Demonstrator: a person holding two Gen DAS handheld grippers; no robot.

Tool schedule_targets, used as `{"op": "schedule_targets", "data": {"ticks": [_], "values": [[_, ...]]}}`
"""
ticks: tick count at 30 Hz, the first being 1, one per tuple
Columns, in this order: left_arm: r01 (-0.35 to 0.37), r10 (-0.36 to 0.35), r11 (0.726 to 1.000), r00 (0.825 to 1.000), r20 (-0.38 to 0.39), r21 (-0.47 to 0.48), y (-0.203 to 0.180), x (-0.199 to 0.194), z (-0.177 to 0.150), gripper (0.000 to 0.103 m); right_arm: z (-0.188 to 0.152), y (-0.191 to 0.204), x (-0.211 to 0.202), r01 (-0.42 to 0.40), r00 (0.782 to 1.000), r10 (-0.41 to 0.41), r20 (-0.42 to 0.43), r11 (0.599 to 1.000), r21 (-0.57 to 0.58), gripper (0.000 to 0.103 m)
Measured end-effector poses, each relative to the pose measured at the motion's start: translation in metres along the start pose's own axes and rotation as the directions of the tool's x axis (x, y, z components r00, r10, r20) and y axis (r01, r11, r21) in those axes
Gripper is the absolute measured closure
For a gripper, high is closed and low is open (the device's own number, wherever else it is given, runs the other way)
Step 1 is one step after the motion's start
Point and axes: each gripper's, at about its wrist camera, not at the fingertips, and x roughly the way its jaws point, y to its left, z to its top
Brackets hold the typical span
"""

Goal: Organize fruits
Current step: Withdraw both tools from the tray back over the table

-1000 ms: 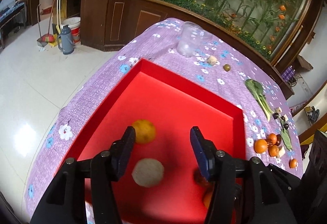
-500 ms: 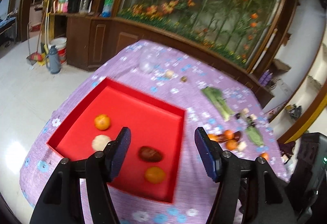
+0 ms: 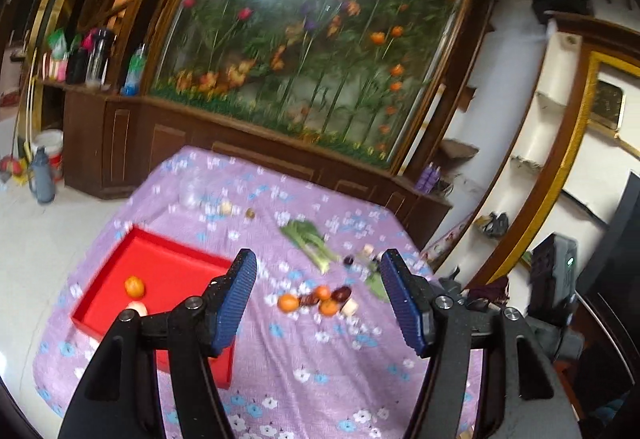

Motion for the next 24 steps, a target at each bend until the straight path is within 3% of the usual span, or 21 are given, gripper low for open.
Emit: {"op": "schedule_targets", "data": {"ticks": [1,4,7,10,13,14,17,20,21,24], "values": [[0.002,-0.002,1.000,1.000,0.023,0.007,-0.002,-0.010,0.007,0.039,0.012,0.003,-0.020,0.031,0.999,-0.030,0.039,0.999,-0.031,0.035],[0.002,-0.004,1.000,0.997,0.075,0.025,-0.005,-0.038,0.029,0.039,0.042,0.008,-0.058,0.106,0.989,-0.097,0.110,0.991,-0.078,0.033],[-0.047,0.039,0.997,0.992,0.124,0.057,-0.002,-0.062,0.051,0.031,0.080,0.014,-0.097,0.203,0.970,-0.183,0.162,0.972,-0.117,0.032],[-0.187,0.166,0.978,0.967,0.195,0.095,0.005,-0.081,0.070,0.020,0.113,0.018,-0.142,0.324,0.929,-0.287,0.232,0.936,-0.141,0.029],[-0.265,0.240,0.959,0.947,0.213,0.099,0.013,-0.082,0.078,0.018,0.133,0.014,-0.176,0.427,0.878,-0.373,0.299,0.893,-0.142,0.017],[-0.270,0.247,0.958,0.948,0.201,0.096,0.017,-0.077,0.079,0.017,0.138,0.011,-0.185,0.461,0.861,-0.403,0.311,0.877,-0.139,0.017],[-0.246,0.232,0.966,0.962,0.147,0.083,0.025,-0.049,0.071,0.017,0.136,-0.004,-0.190,0.499,0.837,-0.443,0.321,0.858,-0.119,0.015],[-0.202,0.199,0.975,0.979,0.045,0.087,0.027,-0.002,0.054,0.017,0.117,-0.027,-0.159,0.570,0.806,-0.517,0.288,0.810,-0.138,0.013],[-0.185,0.185,0.979,0.983,0.006,0.090,0.028,0.014,0.047,0.017,0.112,-0.032,-0.149,0.575,0.806,-0.526,0.271,0.804,-0.150,0.013],[-0.147,0.156,0.984,0.983,-0.095,0.097,0.024,0.059,0.025,0.017,0.087,-0.056,-0.101,0.549,0.835,-0.523,0.169,0.812,-0.200,0.013]]}}
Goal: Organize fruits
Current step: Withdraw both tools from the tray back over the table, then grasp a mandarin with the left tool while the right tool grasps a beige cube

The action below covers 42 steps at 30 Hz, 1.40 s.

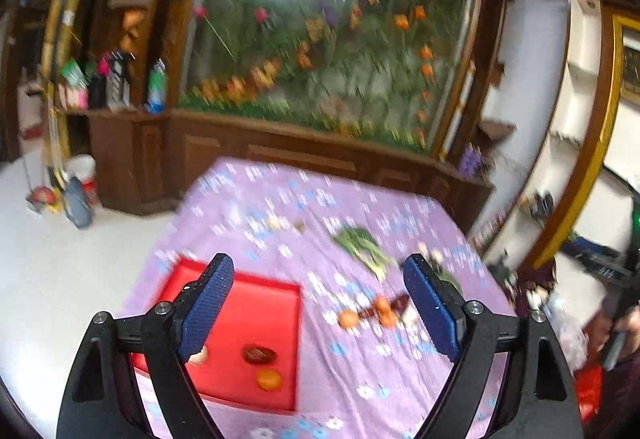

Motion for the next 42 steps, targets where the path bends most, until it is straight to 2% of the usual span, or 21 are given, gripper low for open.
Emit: {"op": "schedule_targets", "data": {"ticks": [2,6,10,12,13,16,18,21,23,27,30,33,34,35,36,37,42], "values": [[0.014,-0.014,1.000,0.998,-0.062,0.006,-0.008,0.029,-0.014,0.017,-0.025,0.010,0.039,-0.065,0.995,0.065,-0.080,0.998,0.003,0.013],[0.019,-0.017,1.000,0.984,-0.180,0.006,-0.016,0.091,-0.043,0.017,-0.074,0.027,0.124,-0.177,0.954,0.181,-0.238,0.983,0.038,0.013],[0.019,-0.022,1.000,0.960,-0.279,-0.011,-0.013,0.146,-0.063,0.017,-0.109,0.042,0.185,-0.236,0.909,0.254,-0.331,0.967,0.093,0.024],[0.012,-0.014,1.000,0.946,-0.325,-0.008,-0.013,0.173,-0.073,0.017,-0.122,0.051,0.212,-0.265,0.885,0.291,-0.364,0.957,0.122,0.034],[0.010,-0.012,1.000,0.942,-0.335,-0.008,-0.013,0.182,-0.076,0.017,-0.127,0.056,0.226,-0.270,0.878,0.299,-0.374,0.954,0.129,0.036],[0.017,-0.006,1.000,0.932,-0.362,0.026,-0.021,0.206,-0.084,0.029,-0.138,0.065,0.246,-0.267,0.878,0.303,-0.370,0.953,0.145,0.039],[0.030,-0.002,0.997,0.926,-0.378,0.068,-0.029,0.220,-0.089,0.041,-0.140,0.066,0.253,-0.266,0.879,0.306,-0.366,0.951,0.156,0.041],[0.057,0.006,0.988,0.916,-0.401,0.145,-0.044,0.241,-0.100,0.052,-0.144,0.067,0.261,-0.253,0.887,0.293,-0.357,0.955,0.154,0.042],[0.048,0.038,0.979,0.910,-0.412,0.196,-0.053,0.255,-0.107,0.053,-0.145,0.067,0.267,-0.243,0.890,0.280,-0.359,0.959,0.144,0.045],[0.031,0.070,0.976,0.893,-0.445,0.215,-0.053,0.277,-0.113,0.053,-0.146,0.069,0.276,-0.267,0.882,0.305,-0.359,0.951,0.153,0.046],[0.057,0.037,0.982,0.880,-0.473,0.181,-0.049,0.285,-0.117,0.053,-0.145,0.075,0.278,-0.264,0.886,0.292,-0.361,0.956,0.125,0.046],[0.067,0.042,0.977,0.873,-0.487,0.205,-0.055,0.289,-0.123,0.054,-0.145,0.080,0.283,-0.262,0.887,0.284,-0.364,0.959,0.110,0.048],[0.059,0.063,0.970,0.876,-0.479,0.234,-0.059,0.289,-0.126,0.054,-0.145,0.082,0.284,-0.261,0.888,0.281,-0.365,0.960,0.103,0.051],[0.057,0.075,0.964,0.879,-0.472,0.260,-0.063,0.290,-0.129,0.059,-0.144,0.084,0.285,-0.261,0.890,0.278,-0.362,0.961,0.097,0.055],[0.060,0.078,0.960,0.882,-0.465,0.274,-0.066,0.289,-0.130,0.069,-0.144,0.085,0.285,-0.265,0.889,0.282,-0.361,0.959,0.096,0.061],[0.068,0.069,0.960,0.883,-0.465,0.272,-0.067,0.288,-0.130,0.070,-0.144,0.086,0.285,-0.271,0.887,0.288,-0.361,0.958,0.097,0.066],[0.065,0.047,0.973,0.885,-0.463,0.222,-0.063,0.282,-0.129,0.071,-0.143,0.088,0.279,-0.269,0.894,0.283,-0.349,0.959,0.088,0.068]]}}
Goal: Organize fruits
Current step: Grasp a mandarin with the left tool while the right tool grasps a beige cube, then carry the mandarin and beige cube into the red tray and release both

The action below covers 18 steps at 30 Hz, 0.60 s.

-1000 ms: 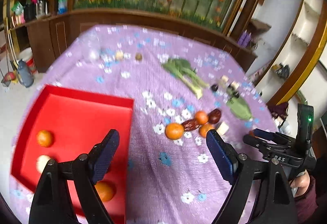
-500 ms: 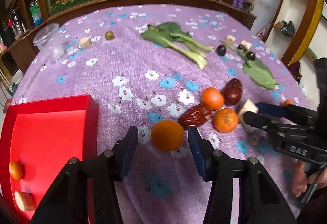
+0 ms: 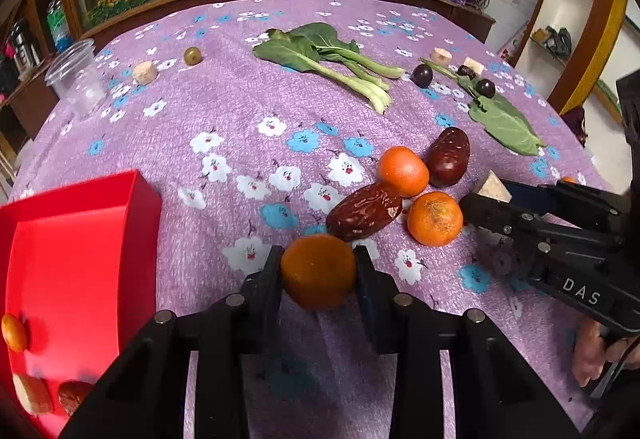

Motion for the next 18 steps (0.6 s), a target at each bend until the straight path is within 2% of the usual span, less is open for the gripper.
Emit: {"op": "schedule_targets", "data": {"ticks": [4,10,14,18], "values": [[0.031,-0.030,0.998,0.999,0.025,-0.063,0.009,-0.018,-0.007,0.071,-0.002,0.000,-0.011,-0.005,1.000,0.005,0.020,1.000,0.012,0.068],[0.077,-0.057,0.982,0.991,0.118,-0.170,0.034,-0.066,-0.020,0.071,-0.005,0.012,-0.030,-0.038,0.999,0.038,0.036,0.999,0.006,0.070],[0.080,-0.034,0.963,0.983,0.178,-0.257,0.061,-0.097,-0.037,0.070,-0.008,0.036,-0.047,-0.057,0.997,0.059,0.055,0.997,-0.044,0.070],[0.046,0.022,0.939,0.981,0.194,-0.339,0.092,-0.114,-0.052,0.070,-0.008,0.062,-0.060,-0.089,0.993,0.096,0.073,0.992,-0.094,0.069]]}}
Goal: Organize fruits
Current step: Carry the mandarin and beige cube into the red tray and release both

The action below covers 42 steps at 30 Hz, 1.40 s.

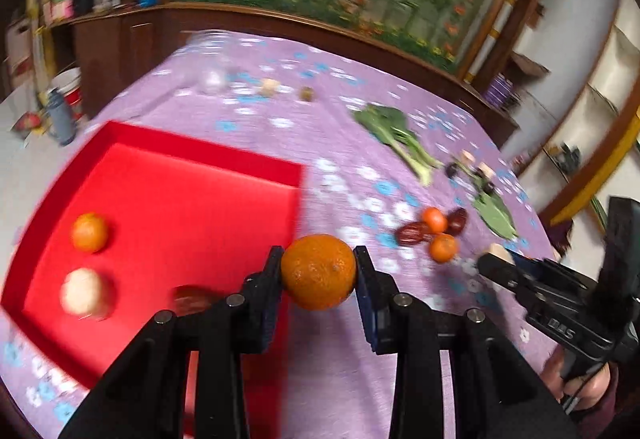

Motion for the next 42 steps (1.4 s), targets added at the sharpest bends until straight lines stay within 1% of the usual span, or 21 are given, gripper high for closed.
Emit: {"op": "schedule_targets", "data": {"ticks": [3,5,11,16,18,23,28,30,32,34,36,39,40,41,42], "values": [[-0.053,0.055,0.996,0.998,0.025,-0.070,0.031,-0.015,-0.005,0.070,0.004,0.025,0.000,-0.048,0.999,0.049,0.005,0.998,-0.032,0.069],[-0.084,0.088,0.991,0.995,0.036,-0.108,0.050,-0.023,-0.009,0.070,0.008,0.045,0.005,-0.082,0.997,0.081,-0.008,0.995,-0.058,0.069],[-0.153,0.161,0.971,0.987,0.028,-0.183,0.095,-0.029,-0.017,0.070,0.017,0.110,0.022,-0.144,0.989,0.138,-0.044,0.977,-0.159,0.069],[-0.162,0.170,0.965,0.985,0.024,-0.207,0.114,-0.029,-0.023,0.070,0.026,0.155,0.045,-0.164,0.986,0.151,-0.076,0.961,-0.222,0.069],[-0.160,0.169,0.962,0.985,0.024,-0.220,0.121,-0.029,-0.025,0.070,0.028,0.167,0.053,-0.173,0.983,0.156,-0.093,0.957,-0.231,0.069],[-0.157,0.169,0.960,0.985,0.035,-0.231,0.130,-0.033,-0.025,0.070,0.035,0.191,0.080,-0.184,0.979,0.155,-0.135,0.953,-0.239,0.069],[-0.150,0.164,0.960,0.986,0.041,-0.237,0.135,-0.035,-0.025,0.070,0.039,0.205,0.104,-0.197,0.972,0.159,-0.175,0.954,-0.225,0.069],[-0.145,0.159,0.960,0.986,0.041,-0.239,0.135,-0.035,-0.025,0.067,0.039,0.209,0.111,-0.201,0.969,0.161,-0.188,0.955,-0.220,0.069],[-0.123,0.139,0.960,0.989,0.045,-0.253,0.139,-0.037,-0.024,0.063,0.038,0.212,0.116,-0.202,0.968,0.160,-0.196,0.955,-0.218,0.069],[-0.114,0.130,0.956,0.991,0.044,-0.269,0.142,-0.038,-0.023,0.061,0.038,0.215,0.119,-0.199,0.968,0.156,-0.196,0.955,-0.220,0.068],[-0.111,0.130,0.951,0.990,0.047,-0.287,0.143,-0.042,-0.022,0.052,0.039,0.215,0.119,-0.204,0.968,0.164,-0.190,0.955,-0.214,0.068],[-0.099,0.126,0.946,0.990,0.069,-0.308,0.143,-0.049,-0.021,0.044,0.041,0.213,0.115,-0.217,0.967,0.183,-0.177,0.955,-0.201,0.068],[-0.096,0.125,0.945,0.989,0.075,-0.312,0.142,-0.052,-0.020,0.043,0.042,0.212,0.113,-0.217,0.968,0.184,-0.170,0.955,-0.203,0.068],[-0.098,0.128,0.944,0.989,0.078,-0.314,0.141,-0.053,-0.019,0.039,0.042,0.212,0.111,-0.216,0.969,0.184,-0.165,0.955,-0.204,0.067],[-0.096,0.130,0.943,0.988,0.087,-0.318,0.140,-0.056,-0.019,0.038,0.043,0.212,0.109,-0.216,0.970,0.186,-0.158,0.954,-0.205,0.065]]}}
